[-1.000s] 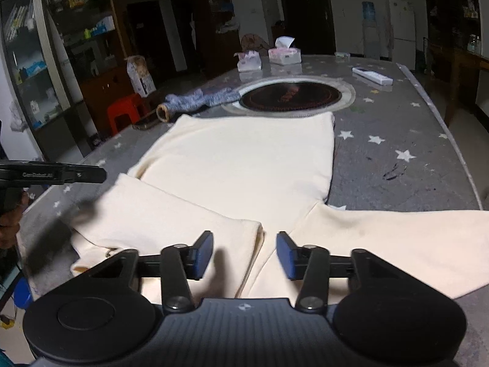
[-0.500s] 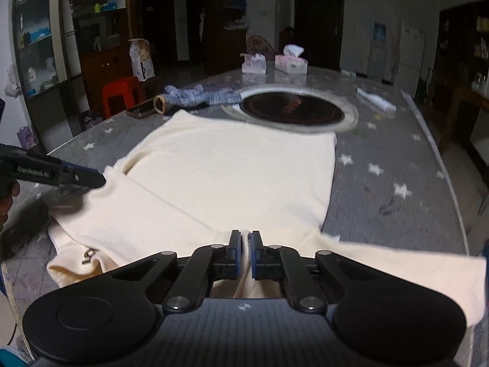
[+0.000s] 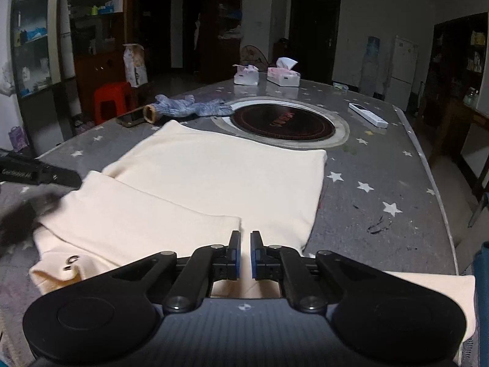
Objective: Fold clothes
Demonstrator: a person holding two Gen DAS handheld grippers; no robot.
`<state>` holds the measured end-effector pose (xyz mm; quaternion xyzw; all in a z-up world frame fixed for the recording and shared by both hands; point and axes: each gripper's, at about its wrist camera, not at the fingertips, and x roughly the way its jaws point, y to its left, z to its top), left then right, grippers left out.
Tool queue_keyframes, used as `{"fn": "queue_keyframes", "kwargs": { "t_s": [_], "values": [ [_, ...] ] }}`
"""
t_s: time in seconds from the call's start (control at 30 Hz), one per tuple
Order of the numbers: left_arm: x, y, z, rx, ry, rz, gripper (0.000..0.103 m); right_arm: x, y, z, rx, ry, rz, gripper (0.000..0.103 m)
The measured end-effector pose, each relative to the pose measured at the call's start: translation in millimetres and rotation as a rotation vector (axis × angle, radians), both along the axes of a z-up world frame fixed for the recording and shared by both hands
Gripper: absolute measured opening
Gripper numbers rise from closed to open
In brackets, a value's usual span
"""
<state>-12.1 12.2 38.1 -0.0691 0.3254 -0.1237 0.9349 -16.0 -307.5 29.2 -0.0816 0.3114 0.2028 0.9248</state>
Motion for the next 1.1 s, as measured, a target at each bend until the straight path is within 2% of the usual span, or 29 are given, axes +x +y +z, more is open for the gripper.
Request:
{"fn": "queue_keyframes", "kwargs": {
  "t_s": [0.1,0.23,0.33,0.37,0.43,0.63,0.73,0.9,1.1],
  "values": [
    [3.2,-10.5,5.0,-0.005,-0.017,-0.051,0.007,-2.3,5.4,-1.9,0.023,0.015,0.034,0.012],
    [8.2,-27.3,-4.2,0.036,0.011,-0.108,0.007,-0.6,13.1,-15.5,0.019,0.052,0.042,0.012],
    [11.8,-31.2,-13.4,0.054,0.048,-0.121,0.007,-5.2,7.0,-17.8,0.031,0.057,0.025,0.014],
    [12.2,-31.9,-15.7,0.059,0.056,-0.124,0.008,-8.4,2.2,-15.7,0.042,0.054,0.013,0.019],
    [11.6,-32.6,-16.3,0.060,0.055,-0.130,0.012,-14.3,-9.4,-11.6,0.063,0.045,-0.018,0.020],
    [11.6,-35.8,-16.4,0.065,0.055,-0.134,0.019,-21.0,-72.5,-10.5,0.085,0.034,-0.252,0.022],
    [12.2,-36.4,-16.6,0.067,0.056,-0.134,0.020,-20.7,-112.5,-14.1,0.121,0.048,-0.400,0.028],
    [13.4,-37.2,-15.7,0.069,0.060,-0.132,0.024,-24.2,-171.1,-23.4,0.196,0.052,-0.596,0.044],
    [13.7,-39.6,-15.9,0.077,0.061,-0.132,0.028,-22.9,-213.0,-37.2,0.347,0.083,-0.697,0.048]
  ]
}}
